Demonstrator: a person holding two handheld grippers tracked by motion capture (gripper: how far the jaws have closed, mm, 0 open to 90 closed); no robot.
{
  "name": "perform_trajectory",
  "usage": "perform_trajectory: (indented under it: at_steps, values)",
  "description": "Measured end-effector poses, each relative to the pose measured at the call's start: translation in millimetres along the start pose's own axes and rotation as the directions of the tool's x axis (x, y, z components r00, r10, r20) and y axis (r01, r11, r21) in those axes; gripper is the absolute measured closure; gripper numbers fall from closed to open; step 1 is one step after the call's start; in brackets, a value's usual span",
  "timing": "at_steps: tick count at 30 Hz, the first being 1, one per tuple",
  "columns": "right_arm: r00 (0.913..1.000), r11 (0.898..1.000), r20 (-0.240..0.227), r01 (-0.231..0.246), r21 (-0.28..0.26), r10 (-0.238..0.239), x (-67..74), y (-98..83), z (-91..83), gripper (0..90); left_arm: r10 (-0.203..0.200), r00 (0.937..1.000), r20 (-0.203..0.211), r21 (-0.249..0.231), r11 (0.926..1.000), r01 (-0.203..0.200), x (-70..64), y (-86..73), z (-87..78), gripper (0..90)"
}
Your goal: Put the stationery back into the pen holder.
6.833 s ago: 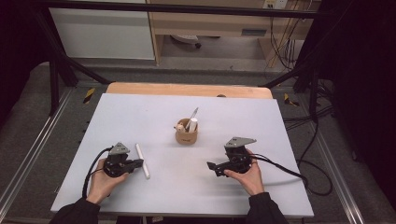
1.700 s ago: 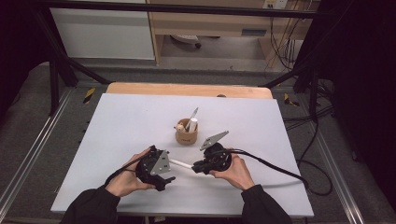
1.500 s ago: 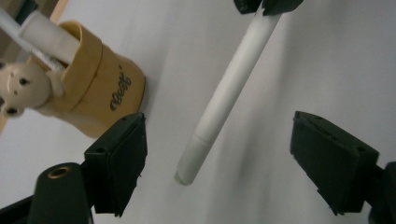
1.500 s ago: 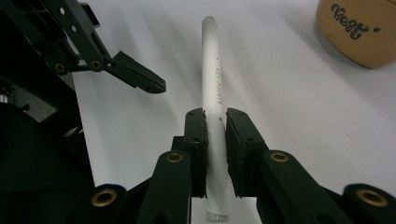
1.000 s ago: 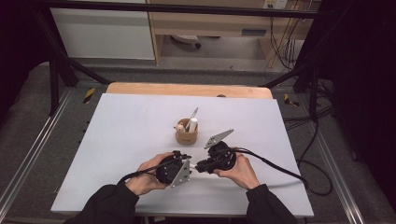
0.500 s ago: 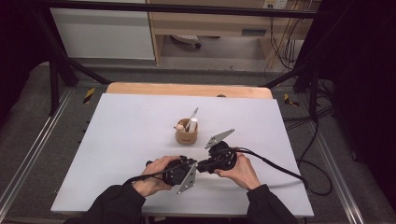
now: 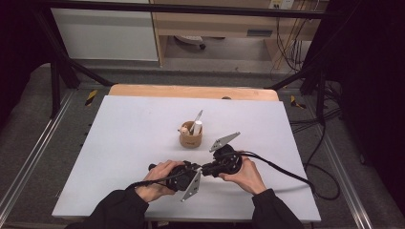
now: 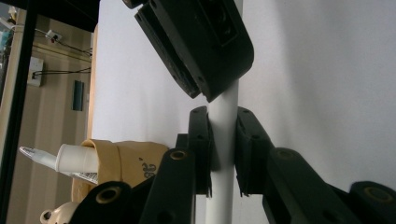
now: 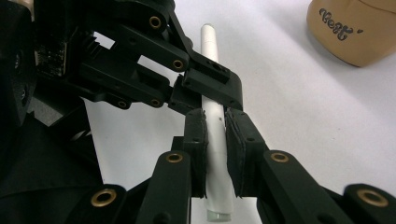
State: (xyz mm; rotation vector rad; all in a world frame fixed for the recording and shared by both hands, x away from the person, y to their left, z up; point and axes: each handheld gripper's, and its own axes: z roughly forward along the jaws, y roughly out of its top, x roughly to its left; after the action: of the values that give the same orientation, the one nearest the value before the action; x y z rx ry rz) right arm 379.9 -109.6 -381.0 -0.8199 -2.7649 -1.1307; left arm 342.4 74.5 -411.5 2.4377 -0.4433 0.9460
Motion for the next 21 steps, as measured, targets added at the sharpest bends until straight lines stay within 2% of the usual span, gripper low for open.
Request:
perform_trajectory:
  at_steps: [6, 10, 17, 21]
  values:
    - [0.9999, 1.000, 0.009, 0.005, -0.017, -0.005, 0.5, -0.6, -1.1, 77.3, -0.023, 0.9997, 0.007, 0.018, 0.9996, 0.023, 0.5, -1.5, 0.2, 77.6]
    - [0.9999, 0.999, 0.012, -0.006, -0.052, 0.007, 0.5, -1.0, -8.3, 71.7, -0.054, 0.9985, 0.009, 0.044, 0.9976, 0.054, 0.9, -8.1, 0.8, 77.6]
    - [0.9977, 0.996, 0.068, 0.008, -0.090, -0.001, -3.3, -7.8, -18.9, 49.5, -0.096, 0.9953, 0.013, 0.067, 0.9932, 0.095, 0.5, -18.3, -2.1, 77.6]
    - [0.9941, 0.993, 0.108, 0.003, -0.115, 0.010, -7.1, -14.8, -22.6, 37.2, -0.135, 0.9908, 0.011, 0.072, 0.9884, 0.134, 1.7, -24.3, -5.5, 77.6]
